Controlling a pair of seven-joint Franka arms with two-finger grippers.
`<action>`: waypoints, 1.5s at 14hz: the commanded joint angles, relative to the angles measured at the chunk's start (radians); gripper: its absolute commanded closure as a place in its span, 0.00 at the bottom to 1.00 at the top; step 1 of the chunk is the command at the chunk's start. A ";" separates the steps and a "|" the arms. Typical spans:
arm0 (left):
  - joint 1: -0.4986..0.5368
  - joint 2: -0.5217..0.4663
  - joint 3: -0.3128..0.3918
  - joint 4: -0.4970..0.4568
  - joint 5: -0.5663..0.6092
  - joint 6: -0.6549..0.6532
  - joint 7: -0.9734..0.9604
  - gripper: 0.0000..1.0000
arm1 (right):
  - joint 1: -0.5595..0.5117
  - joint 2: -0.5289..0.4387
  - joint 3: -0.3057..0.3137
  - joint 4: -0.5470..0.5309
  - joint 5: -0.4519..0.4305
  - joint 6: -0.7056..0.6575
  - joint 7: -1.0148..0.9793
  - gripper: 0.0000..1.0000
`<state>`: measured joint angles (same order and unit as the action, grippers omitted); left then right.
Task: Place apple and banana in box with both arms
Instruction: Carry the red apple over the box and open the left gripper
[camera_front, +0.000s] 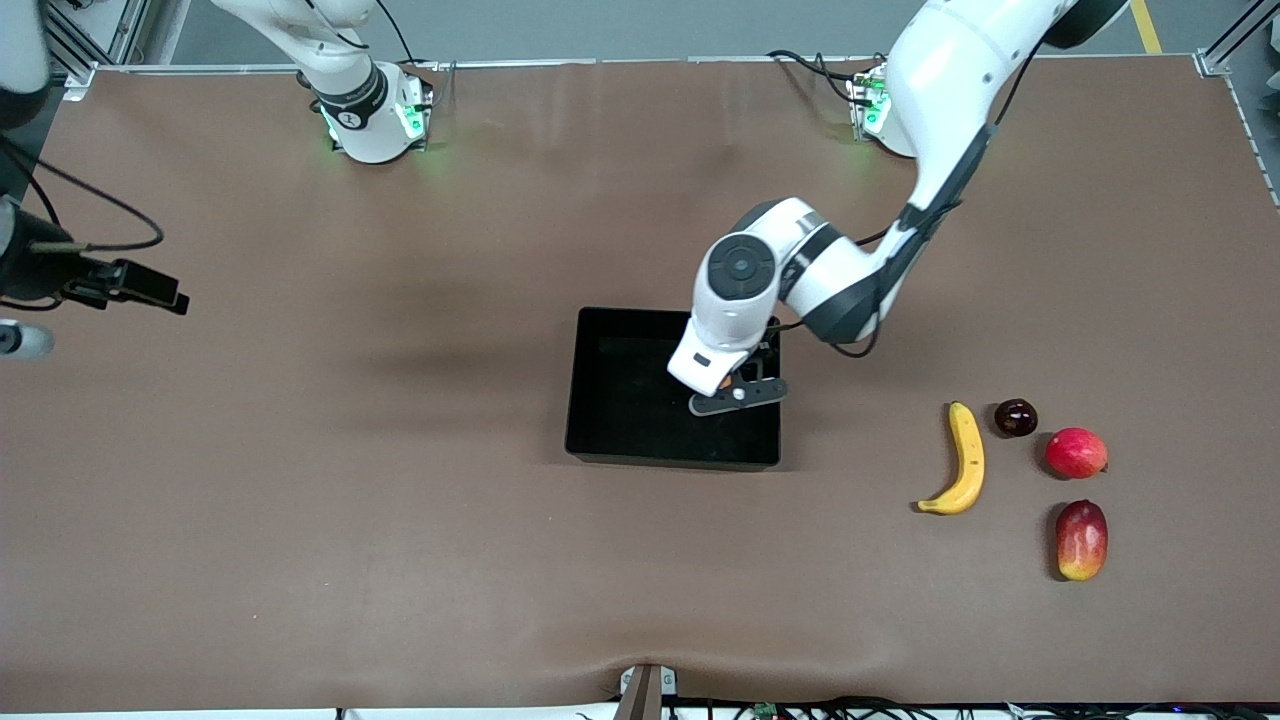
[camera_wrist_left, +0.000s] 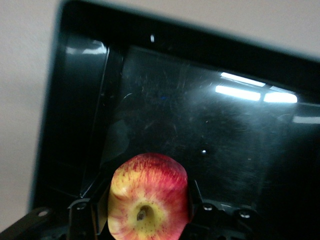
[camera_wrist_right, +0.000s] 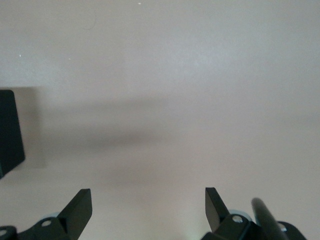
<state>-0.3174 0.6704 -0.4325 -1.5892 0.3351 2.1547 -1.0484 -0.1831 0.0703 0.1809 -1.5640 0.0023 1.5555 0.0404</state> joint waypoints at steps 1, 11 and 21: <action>-0.012 0.043 0.005 0.000 0.044 0.013 -0.038 1.00 | -0.010 -0.096 -0.001 -0.123 -0.028 0.054 -0.088 0.00; 0.043 -0.116 0.008 -0.022 0.038 -0.085 -0.021 0.00 | 0.190 -0.063 -0.240 0.028 0.001 -0.066 -0.231 0.00; 0.414 -0.171 -0.005 -0.008 0.036 -0.210 0.562 0.00 | 0.192 -0.067 -0.293 0.016 0.059 -0.074 -0.235 0.00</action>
<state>0.0520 0.4732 -0.4252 -1.5817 0.3583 1.9465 -0.5773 0.0133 0.0022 -0.1071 -1.5569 0.0386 1.4931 -0.1852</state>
